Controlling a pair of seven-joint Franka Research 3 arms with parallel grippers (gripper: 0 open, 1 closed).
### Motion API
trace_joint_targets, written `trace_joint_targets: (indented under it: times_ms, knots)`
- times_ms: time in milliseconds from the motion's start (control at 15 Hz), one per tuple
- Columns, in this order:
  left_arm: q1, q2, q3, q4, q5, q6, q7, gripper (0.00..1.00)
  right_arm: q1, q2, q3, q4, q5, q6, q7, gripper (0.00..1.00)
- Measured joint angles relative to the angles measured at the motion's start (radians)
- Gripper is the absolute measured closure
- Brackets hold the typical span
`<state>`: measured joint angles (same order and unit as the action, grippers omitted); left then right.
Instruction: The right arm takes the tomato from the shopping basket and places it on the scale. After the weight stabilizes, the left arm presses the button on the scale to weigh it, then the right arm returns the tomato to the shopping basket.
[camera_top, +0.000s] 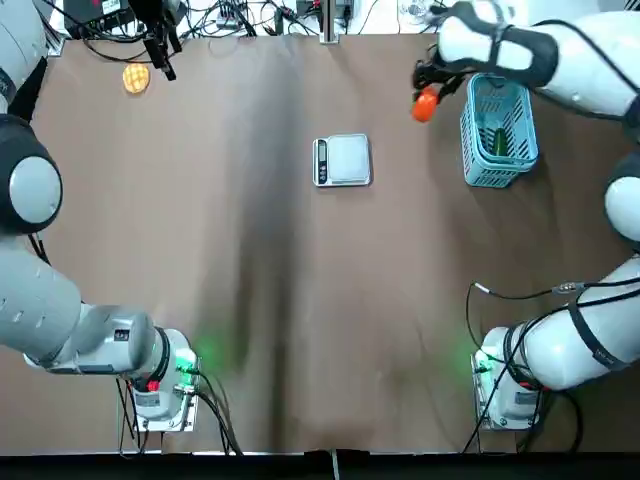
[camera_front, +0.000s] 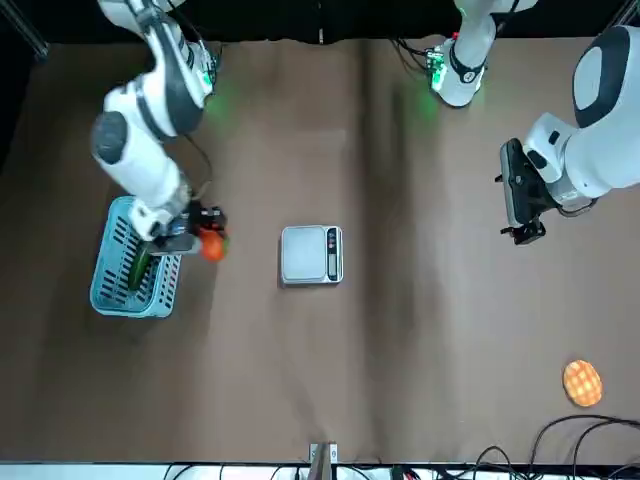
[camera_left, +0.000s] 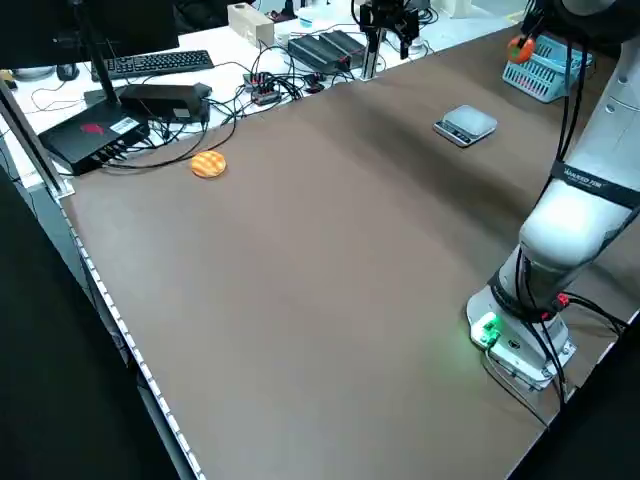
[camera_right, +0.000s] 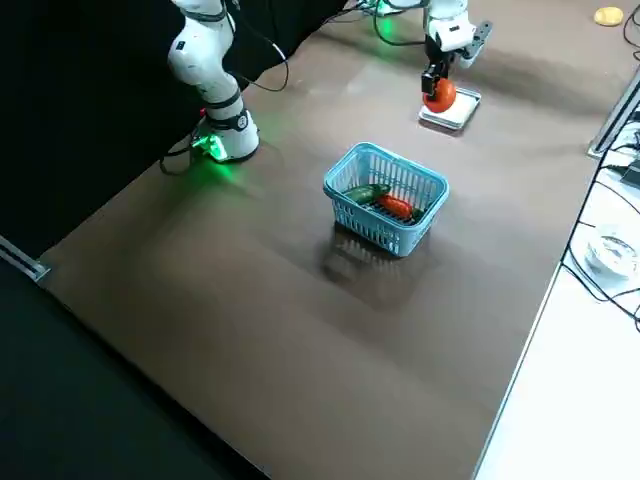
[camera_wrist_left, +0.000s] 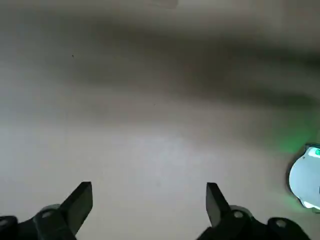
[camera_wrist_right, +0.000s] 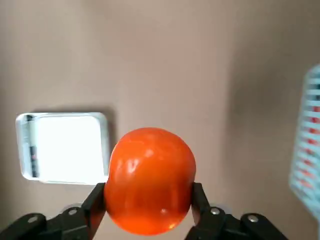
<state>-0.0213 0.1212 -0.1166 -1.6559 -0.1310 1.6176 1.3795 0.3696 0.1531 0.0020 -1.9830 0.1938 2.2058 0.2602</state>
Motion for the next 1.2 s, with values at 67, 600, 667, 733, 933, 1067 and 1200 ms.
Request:
trace_joint_targets:
  times_ms: [67, 600, 667, 733, 933, 1067, 1200]
  knots:
    - [0.0, 0.0, 0.0, 0.0, 0.0, 0.0, 0.002, 0.0, 0.028, 0.027, 0.001, 0.0, 0.051, 0.039, -0.031, 0.27]
    - [-0.007, 0.001, 0.001, 0.0, 0.019, 0.0, 0.016, 0.0, 0.063, 0.187, -0.008, 0.005, 0.738, 0.089, -0.632, 0.27]
    - [-0.01, 0.001, 0.0, 0.0, 0.02, 0.0, 0.016, 0.0, 0.07, 0.201, -0.007, 0.005, 0.78, 0.086, -0.672, 0.27]
    - [-0.011, 0.001, -0.001, 0.0, 0.02, 0.0, 0.016, 0.0, 0.081, 0.214, -0.007, 0.005, 0.804, 0.087, -0.701, 0.27]
    - [-0.011, 0.001, -0.001, 0.0, 0.02, 0.0, 0.016, 0.0, 0.098, 0.248, -0.007, 0.01, 0.864, 0.089, -0.747, 0.27]
    - [-0.011, 0.001, 0.0, 0.0, 0.02, 0.0, 0.016, 0.0, 0.101, 0.27, -0.007, 0.011, 0.965, 0.088, -0.821, 0.27]
    - [-0.011, 0.001, 0.0, 0.0, 0.02, 0.0, 0.014, 0.0, 0.106, 0.295, -0.006, 0.012, 1.02, 0.088, -0.892, 0.27]
